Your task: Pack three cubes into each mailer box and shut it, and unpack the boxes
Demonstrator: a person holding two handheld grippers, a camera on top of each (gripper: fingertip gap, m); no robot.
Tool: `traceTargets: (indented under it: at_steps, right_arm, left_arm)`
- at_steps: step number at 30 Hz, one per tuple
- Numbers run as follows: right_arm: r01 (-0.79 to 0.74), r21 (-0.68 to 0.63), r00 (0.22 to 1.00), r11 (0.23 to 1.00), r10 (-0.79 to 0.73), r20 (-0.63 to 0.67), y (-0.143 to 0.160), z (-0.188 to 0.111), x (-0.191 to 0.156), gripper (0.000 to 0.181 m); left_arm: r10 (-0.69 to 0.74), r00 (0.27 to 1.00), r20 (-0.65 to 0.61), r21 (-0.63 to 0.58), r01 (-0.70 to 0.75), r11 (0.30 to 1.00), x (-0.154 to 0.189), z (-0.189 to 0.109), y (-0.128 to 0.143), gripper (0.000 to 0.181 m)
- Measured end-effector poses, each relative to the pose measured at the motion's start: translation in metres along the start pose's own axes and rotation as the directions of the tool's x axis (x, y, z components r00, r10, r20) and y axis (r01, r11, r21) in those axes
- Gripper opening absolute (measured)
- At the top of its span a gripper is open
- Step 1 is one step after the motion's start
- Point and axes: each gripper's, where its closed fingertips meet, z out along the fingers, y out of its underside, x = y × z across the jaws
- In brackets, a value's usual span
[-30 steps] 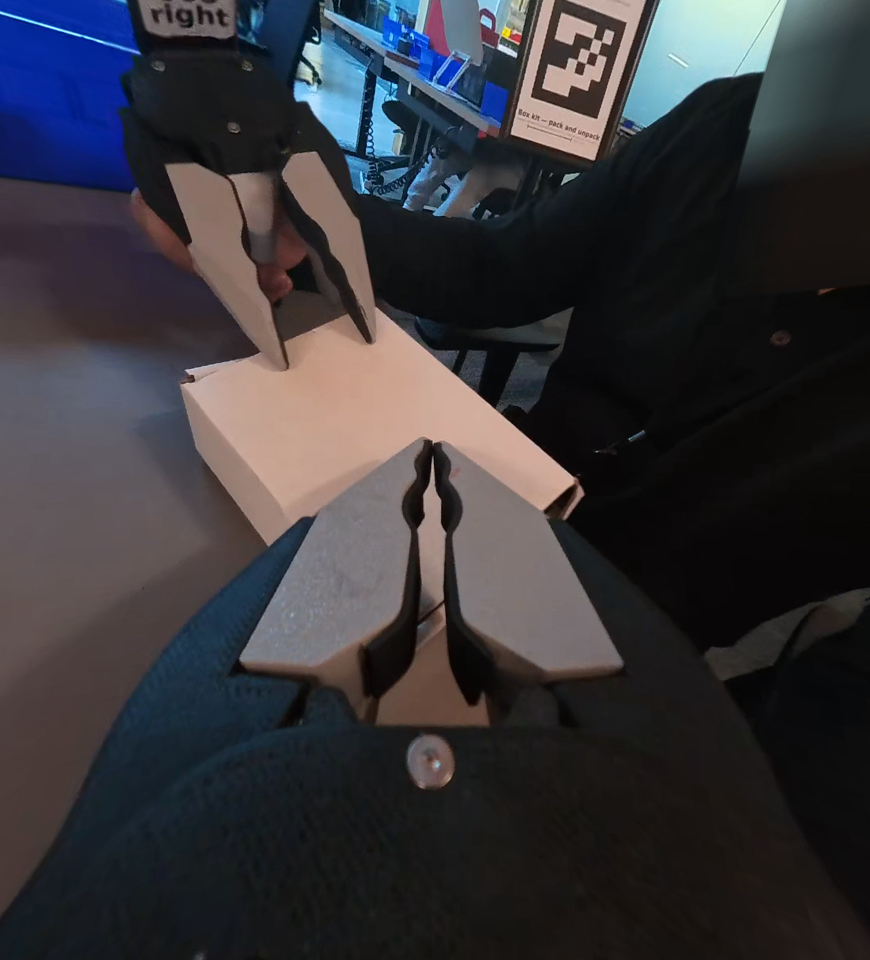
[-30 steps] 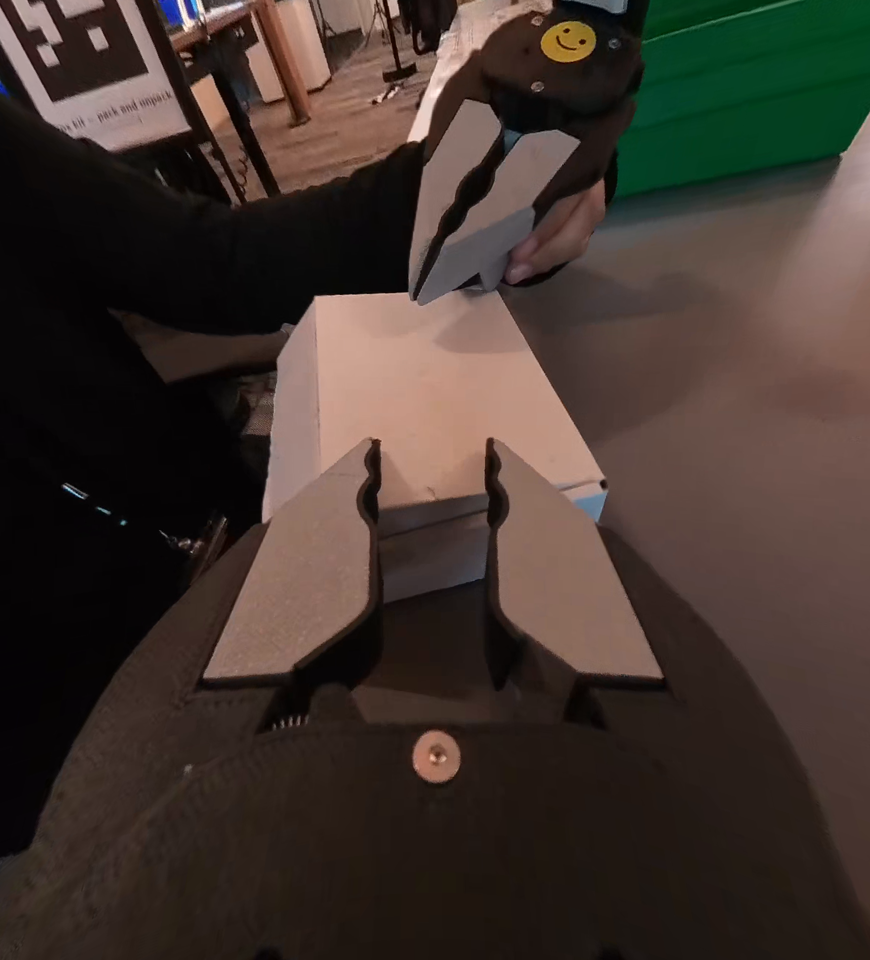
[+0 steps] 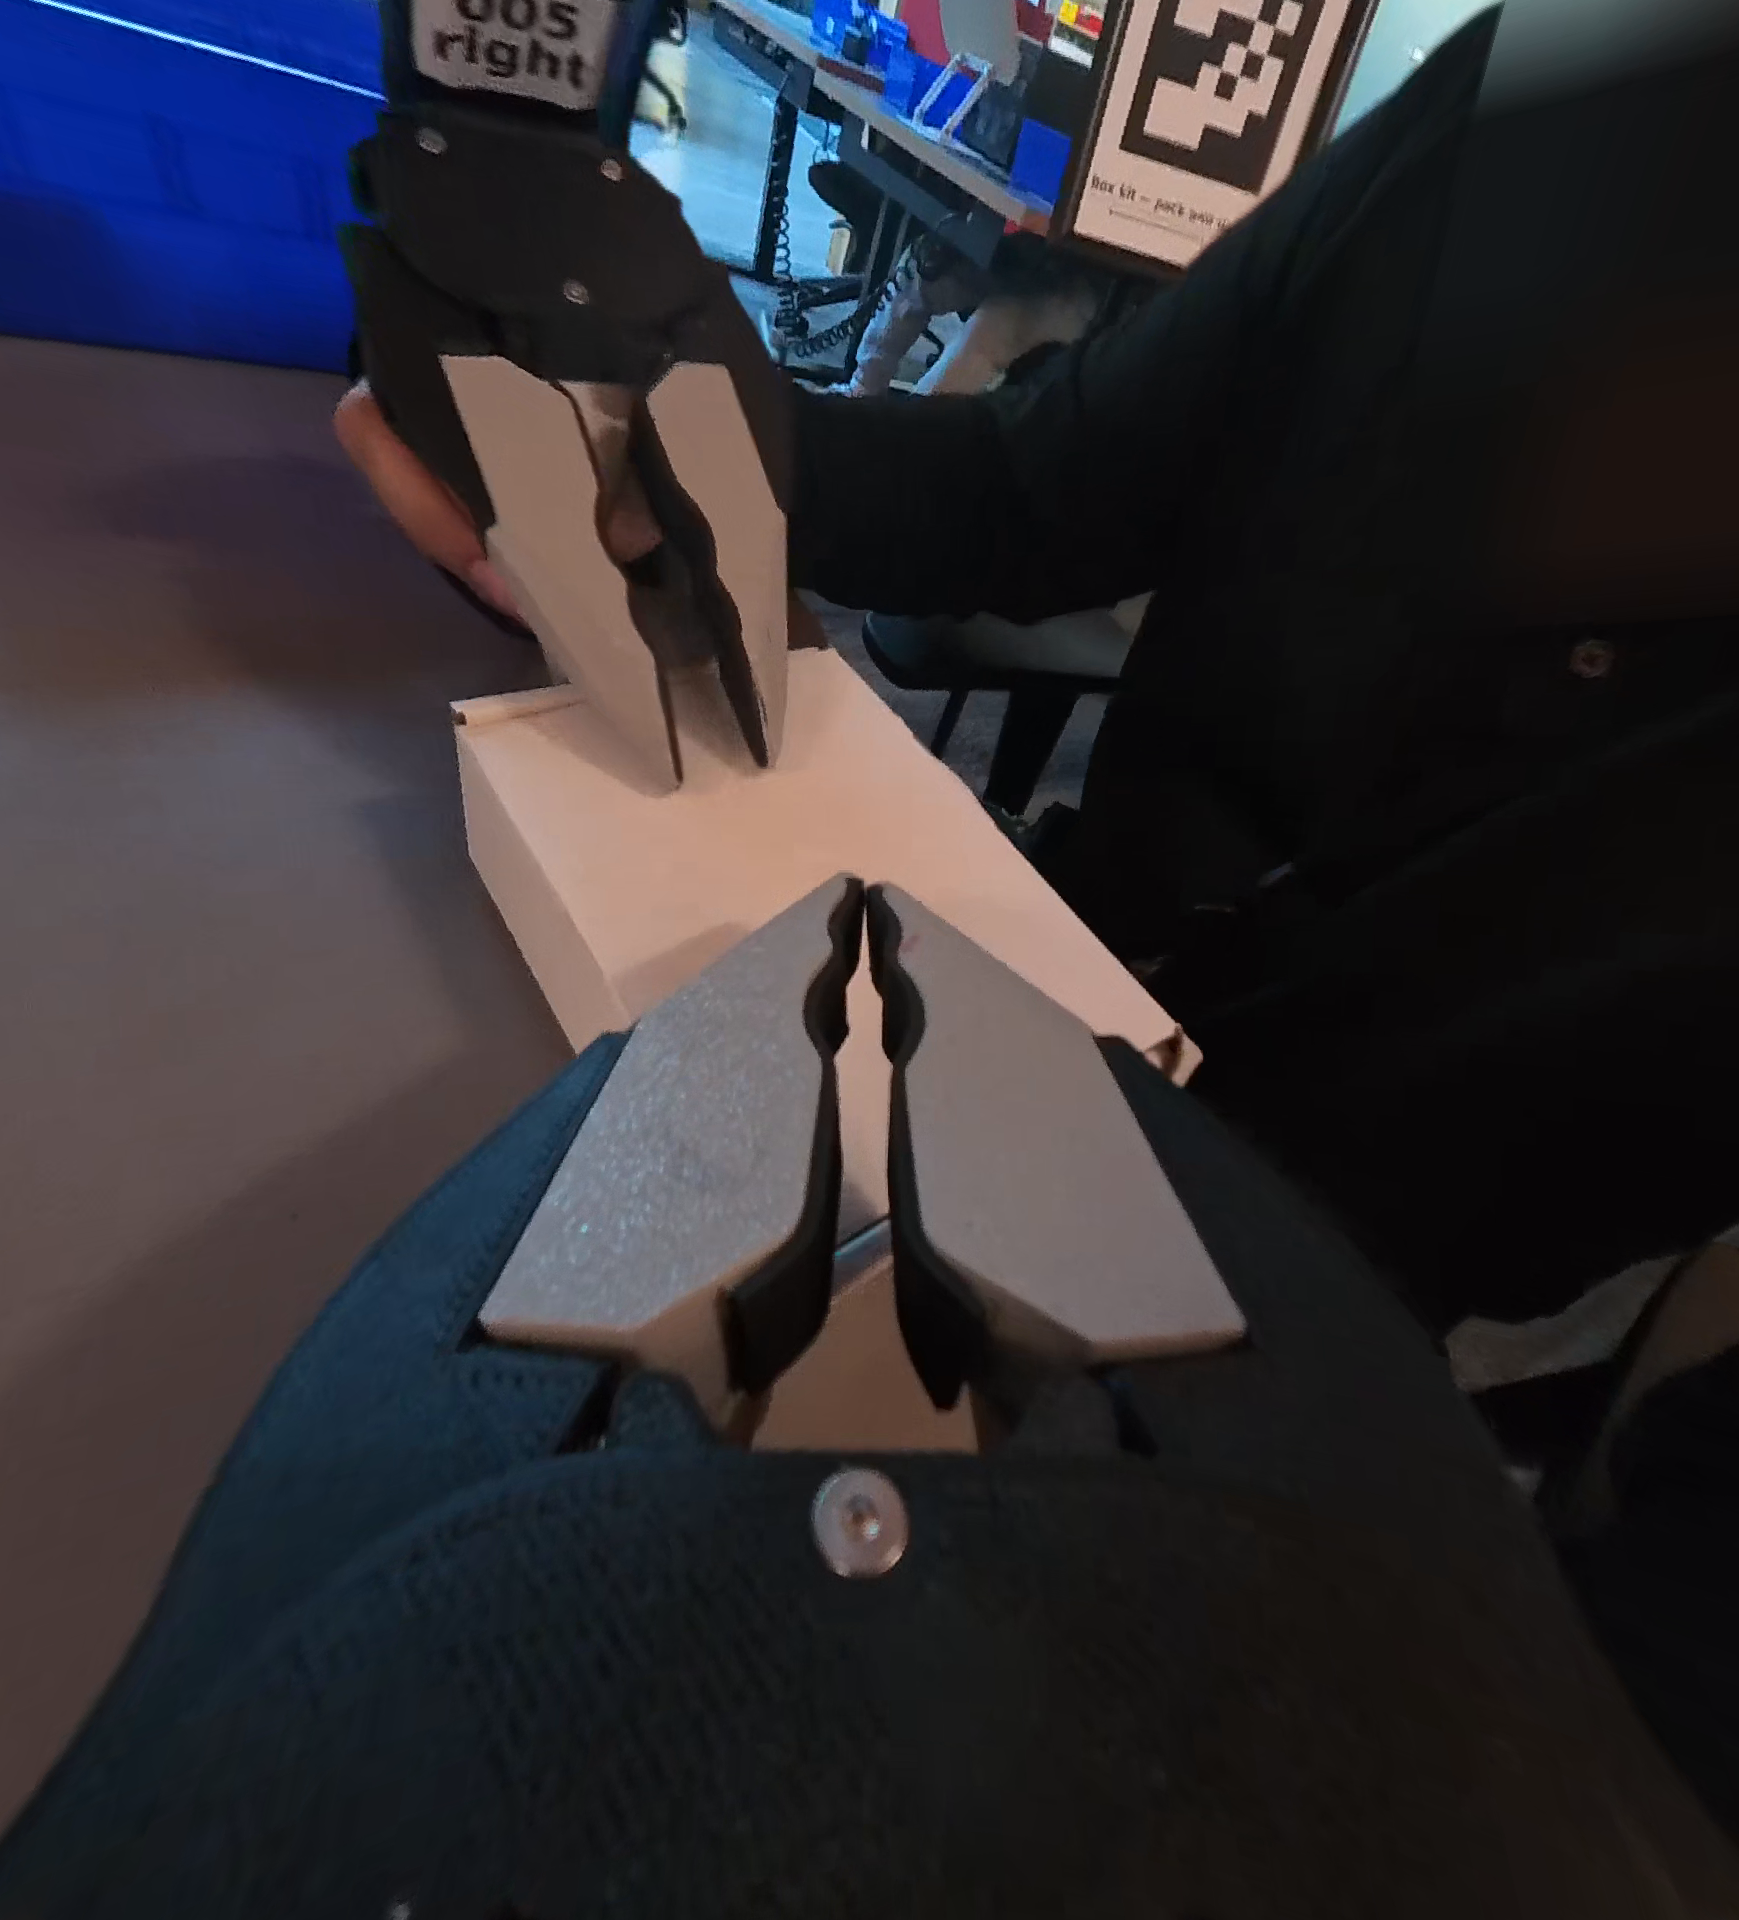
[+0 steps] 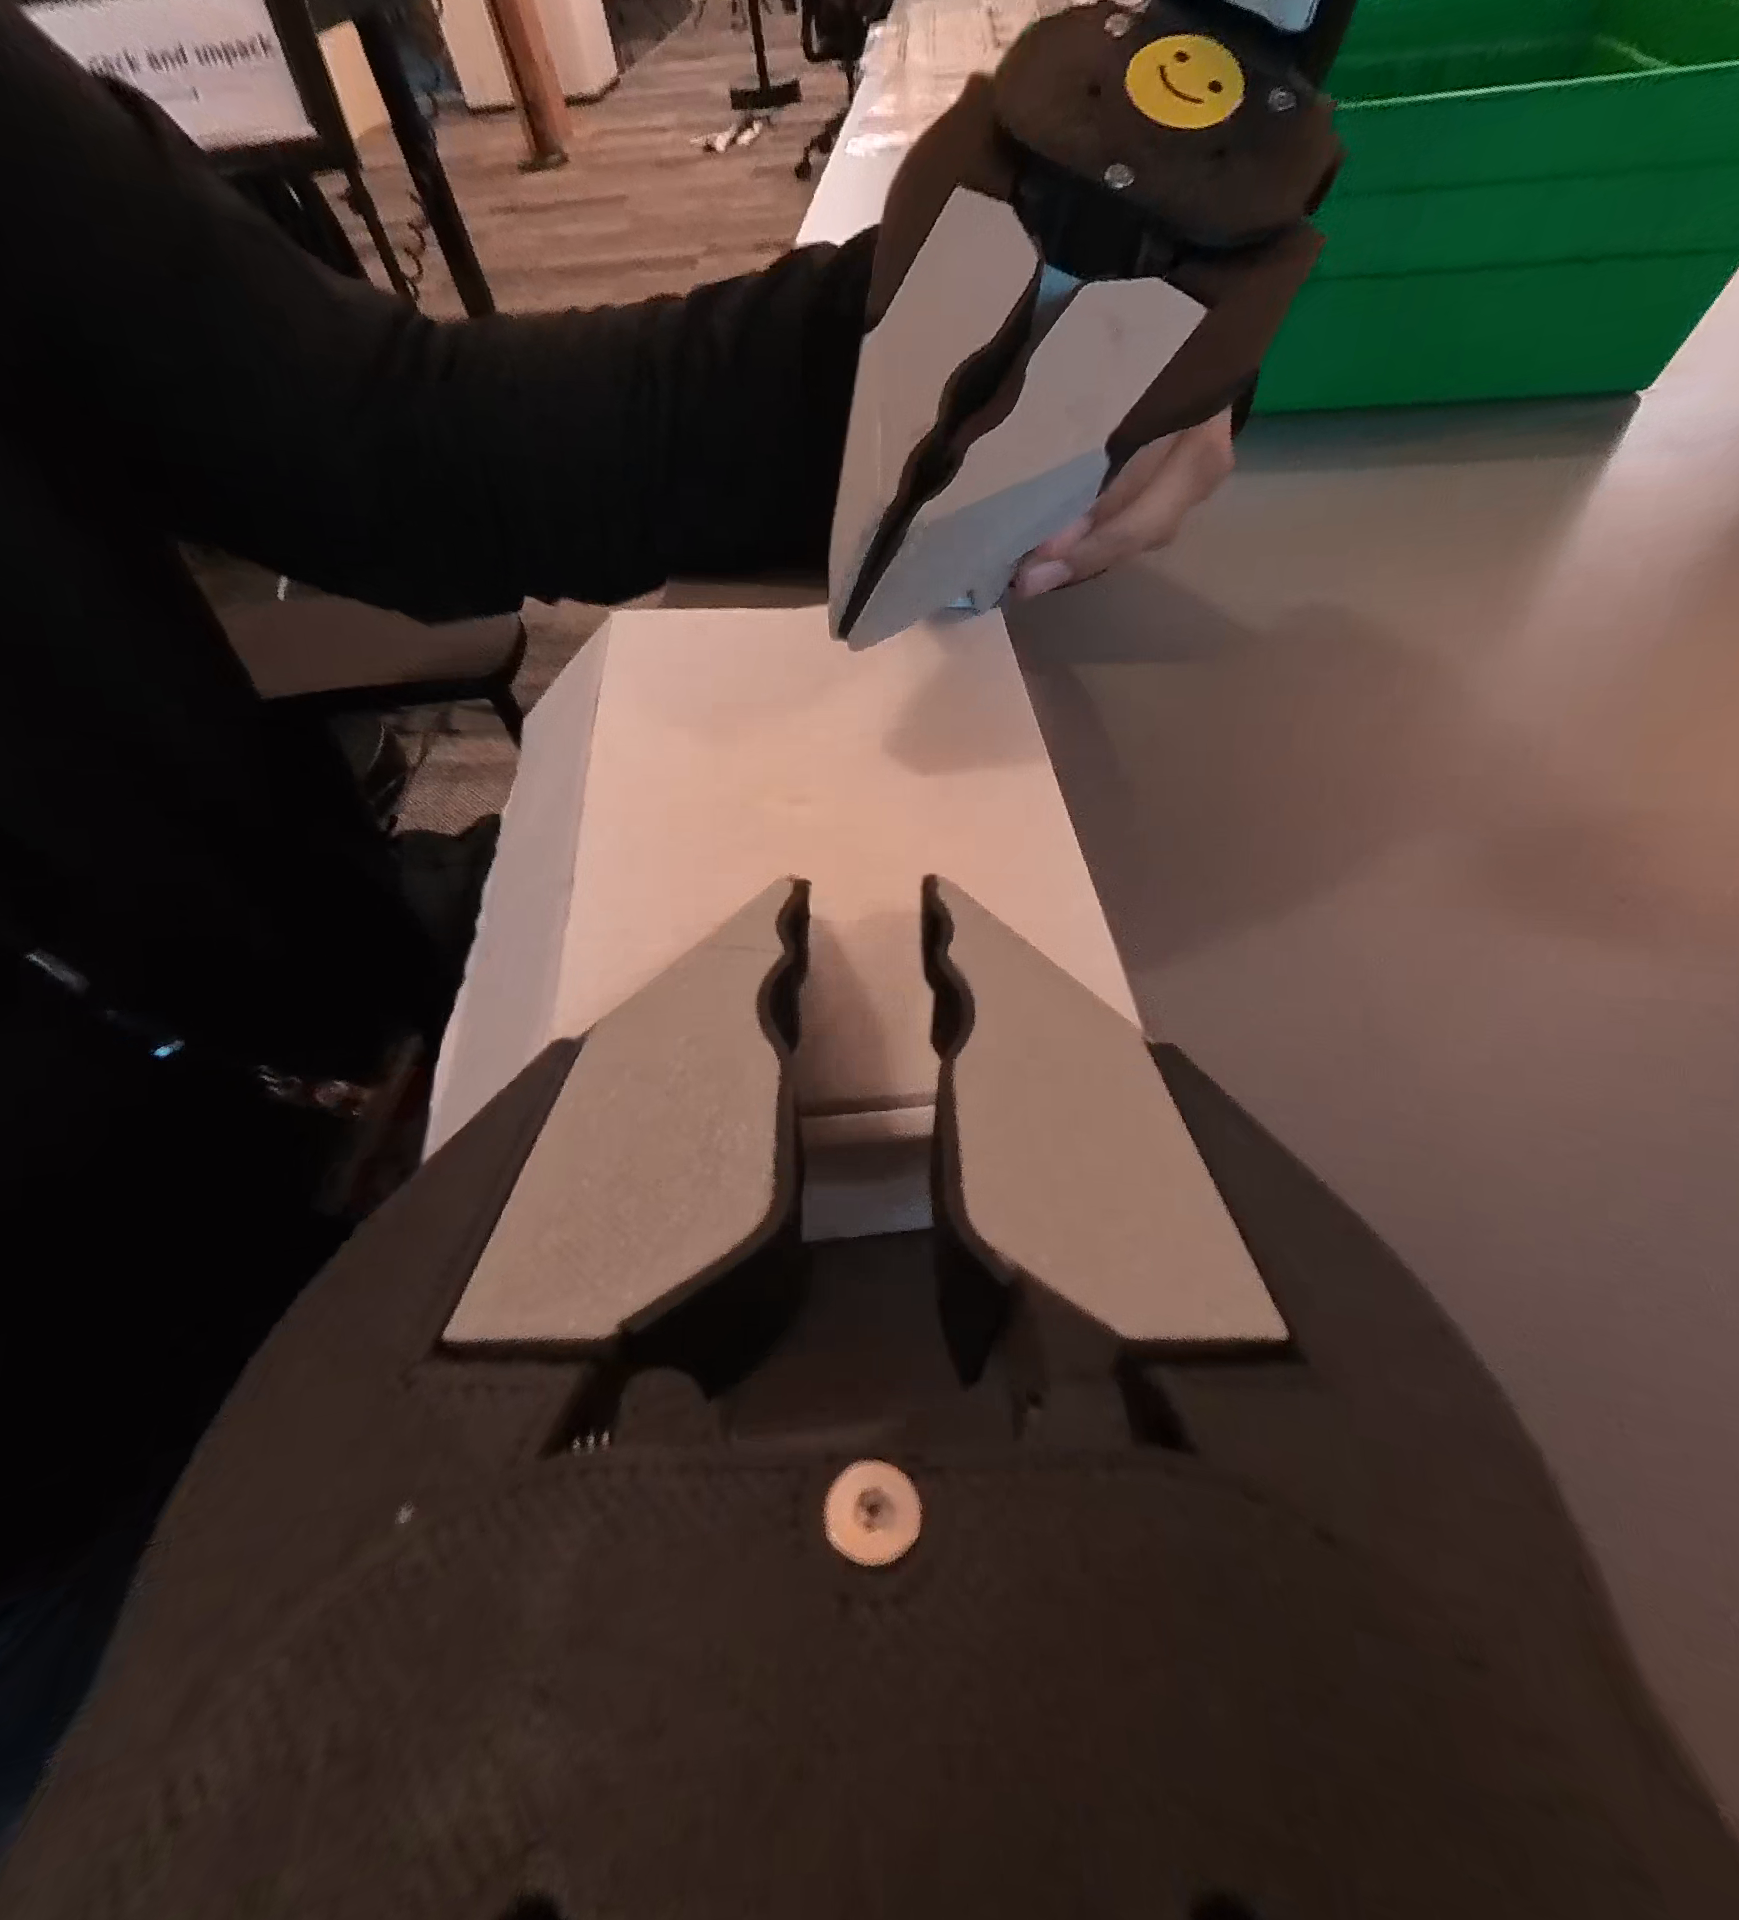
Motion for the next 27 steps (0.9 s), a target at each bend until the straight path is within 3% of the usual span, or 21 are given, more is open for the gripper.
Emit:
traceTargets:
  at_steps: [12,18,27]
  right_arm:
    - [-0.144,0.117,0.984,0.983,0.130,0.123,-0.009,-0.005,0.000,0.034]
    - [-0.224,0.251,0.969,0.942,0.188,0.160,-0.025,-0.016,0.007,0.037]
    - [-0.204,0.236,0.976,0.950,0.180,0.119,-0.023,-0.019,0.015,0.043]
  left_arm:
    - [0.025,0.993,-0.117,0.067,-0.017,0.998,0.014,-0.003,-0.003,0.000]
    - [0.010,0.989,-0.145,0.111,0.006,0.994,0.016,-0.004,-0.005,0.001]
    - [0.049,0.990,-0.130,0.092,-0.037,0.995,0.020,-0.007,-0.005,0.005]
